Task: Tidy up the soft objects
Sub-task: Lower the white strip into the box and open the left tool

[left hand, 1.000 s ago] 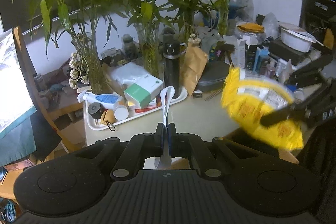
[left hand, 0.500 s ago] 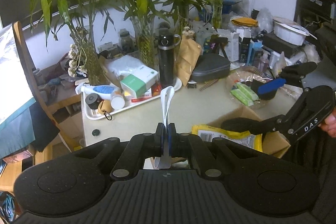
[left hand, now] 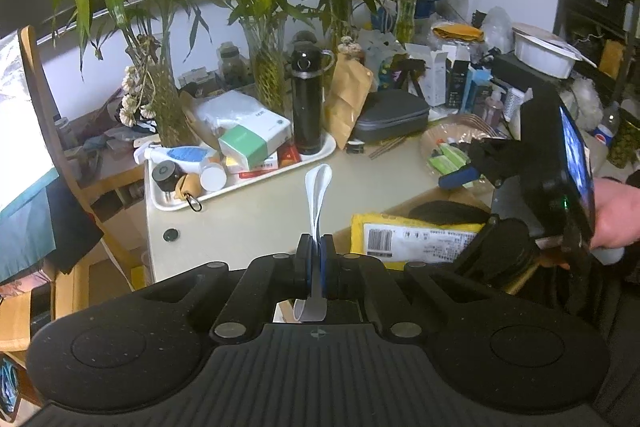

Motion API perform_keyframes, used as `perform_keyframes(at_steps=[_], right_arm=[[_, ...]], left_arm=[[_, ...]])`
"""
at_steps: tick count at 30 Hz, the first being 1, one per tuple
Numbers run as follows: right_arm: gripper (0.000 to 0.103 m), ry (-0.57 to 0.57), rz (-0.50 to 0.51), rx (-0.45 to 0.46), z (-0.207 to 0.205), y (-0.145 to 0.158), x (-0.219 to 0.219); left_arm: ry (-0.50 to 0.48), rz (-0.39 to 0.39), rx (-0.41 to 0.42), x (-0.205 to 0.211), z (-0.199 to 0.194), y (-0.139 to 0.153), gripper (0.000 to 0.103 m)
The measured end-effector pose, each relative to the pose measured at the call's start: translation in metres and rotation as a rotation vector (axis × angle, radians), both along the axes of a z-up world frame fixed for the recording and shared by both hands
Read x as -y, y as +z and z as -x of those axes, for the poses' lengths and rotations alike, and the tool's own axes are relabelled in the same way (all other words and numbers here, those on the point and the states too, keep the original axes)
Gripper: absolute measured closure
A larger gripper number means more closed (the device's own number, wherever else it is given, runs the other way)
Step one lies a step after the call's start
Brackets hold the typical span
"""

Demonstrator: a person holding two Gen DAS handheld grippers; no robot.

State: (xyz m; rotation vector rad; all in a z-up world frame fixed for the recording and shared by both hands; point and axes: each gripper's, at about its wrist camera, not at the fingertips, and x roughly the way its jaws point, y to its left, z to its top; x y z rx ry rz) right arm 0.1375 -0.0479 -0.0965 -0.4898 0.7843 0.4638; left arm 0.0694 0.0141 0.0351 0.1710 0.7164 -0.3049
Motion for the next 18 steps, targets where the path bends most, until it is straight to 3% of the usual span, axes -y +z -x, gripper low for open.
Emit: perform_keyframes(at_steps=[4, 9, 12, 14, 15, 17, 18], right_arm=[[0.000, -0.004, -0.008, 0.003, 0.004, 0.003, 0.003], [0.000, -0.015, -0.050, 0.075, 0.018, 0.027, 0.013], [0.000, -0.040, -0.103, 0.094, 0.023, 0.042, 0.025], [0.000, -0.052, -0.121, 0.105, 0.027, 0.048, 0.031], [0.000, -0.057, -0.127, 0.115, 0.031, 0.051, 0.034], [0.000, -0.068, -0.135, 0.123, 0.035, 0.053, 0.038], [0.000, -0.075, -0.136, 0.122, 0.038, 0.053, 0.040]], left_arm=[[0.002, 0.001, -0.026, 0.000, -0.003, -0.008, 0.099], [0.001, 0.037, -0.080, 0.003, -0.009, -0.020, 0.099], [0.005, 0.086, -0.128, 0.006, -0.017, -0.027, 0.099], [0.019, 0.147, -0.175, 0.004, -0.025, -0.033, 0.093], [0.024, 0.187, -0.199, 0.003, -0.029, -0.035, 0.089], [0.042, 0.210, -0.210, 0.002, -0.031, -0.038, 0.050], [0.056, 0.195, -0.192, 0.003, -0.030, -0.038, 0.040]])
